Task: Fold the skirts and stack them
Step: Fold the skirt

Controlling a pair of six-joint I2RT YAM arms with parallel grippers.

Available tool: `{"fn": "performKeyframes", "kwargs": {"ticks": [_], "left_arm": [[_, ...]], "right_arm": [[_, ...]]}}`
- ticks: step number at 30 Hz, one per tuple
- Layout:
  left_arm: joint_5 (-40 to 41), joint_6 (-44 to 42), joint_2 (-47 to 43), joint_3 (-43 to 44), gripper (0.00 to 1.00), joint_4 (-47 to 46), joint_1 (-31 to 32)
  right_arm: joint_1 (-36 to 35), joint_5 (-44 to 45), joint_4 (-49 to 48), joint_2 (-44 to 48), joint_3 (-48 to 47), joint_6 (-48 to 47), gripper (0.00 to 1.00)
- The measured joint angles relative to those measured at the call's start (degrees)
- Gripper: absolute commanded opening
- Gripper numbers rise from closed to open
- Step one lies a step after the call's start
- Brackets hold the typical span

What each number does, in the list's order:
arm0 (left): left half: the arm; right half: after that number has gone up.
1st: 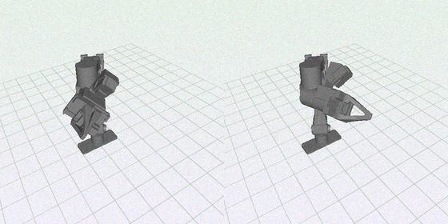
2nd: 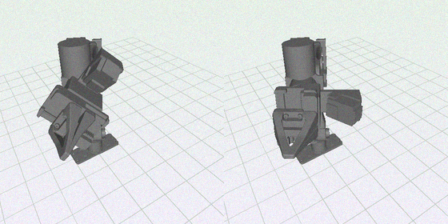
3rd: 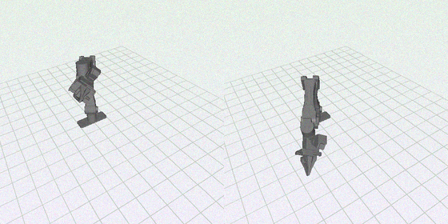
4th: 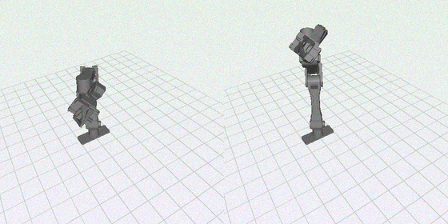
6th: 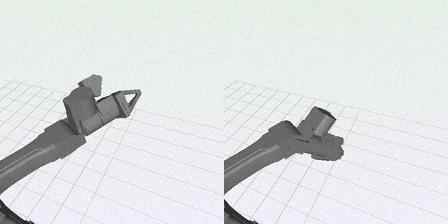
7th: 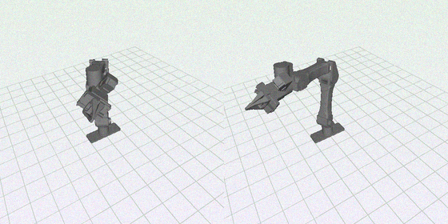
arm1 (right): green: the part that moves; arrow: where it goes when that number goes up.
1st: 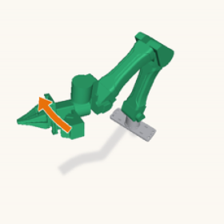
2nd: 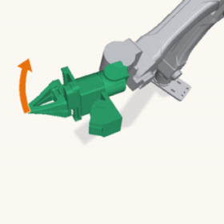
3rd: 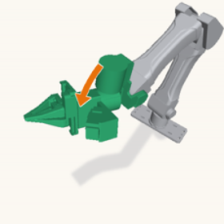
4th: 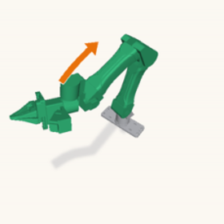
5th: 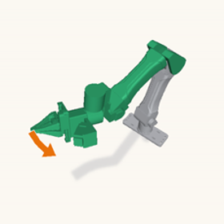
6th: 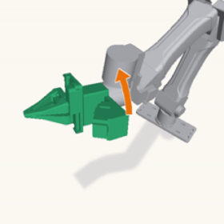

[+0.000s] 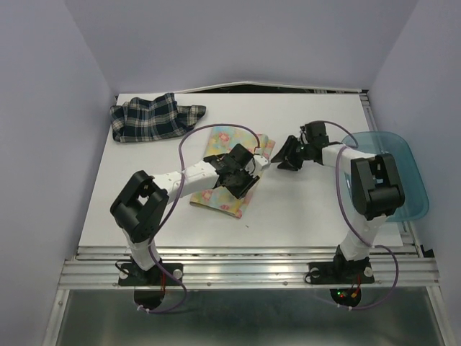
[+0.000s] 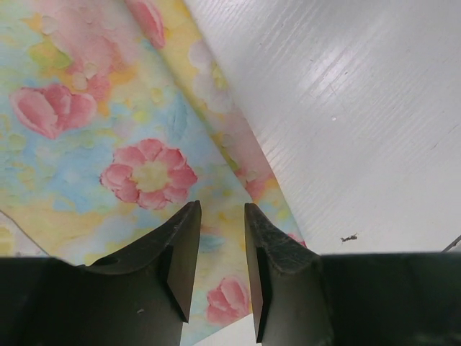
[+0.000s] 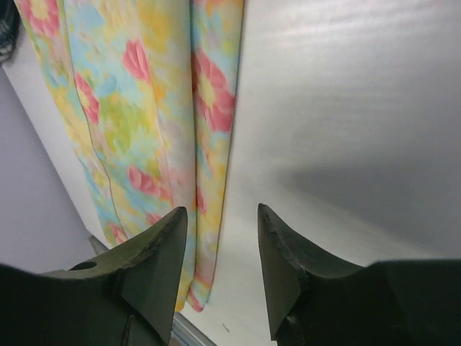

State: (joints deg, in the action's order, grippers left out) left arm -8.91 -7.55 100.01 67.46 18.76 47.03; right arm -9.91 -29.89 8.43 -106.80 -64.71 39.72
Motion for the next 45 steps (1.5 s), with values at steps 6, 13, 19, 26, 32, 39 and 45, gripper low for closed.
{"fn": "performKeyframes", "kwargs": {"ticks": [6,13,19,26,32,39,45], "left_arm": [[0.37,1.27,-0.07,0.46,0.42,2.73,-0.22],[-0.68,2.23,-0.07,-0.76,0.41,2.93,-0.24],[-1.55,2.67,0.55,-1.07,0.36,2.73,-0.24],[-2.56,2.99,3.04,-1.07,0.14,1.95,-0.24],[-2.67,3.13,3.63,-1.07,0.00,1.79,-0.24],[-2.99,3.13,1.01,-1.14,0.00,2.12,-0.22],[-3.54,3.10,-3.48,-1.14,0.00,2.05,-0.15]], "right_arm": [[-6.58,-2.14,-2.45,1.66,8.61,3.82,0.46],[-12.76,-5.51,-6.58,-0.20,9.81,6.99,0.38],[-13.64,-5.75,-8.46,-0.81,10.21,8.11,0.33],[-13.90,-4.81,-8.07,-0.85,10.29,8.07,0.23],[-13.97,-3.87,-7.37,-0.96,10.36,7.85,0.01],[-14.40,-3.26,-7.45,-1.25,10.36,7.87,0.01],[-15.21,-2.82,-7.43,-1.25,10.36,7.87,0.01]]}}
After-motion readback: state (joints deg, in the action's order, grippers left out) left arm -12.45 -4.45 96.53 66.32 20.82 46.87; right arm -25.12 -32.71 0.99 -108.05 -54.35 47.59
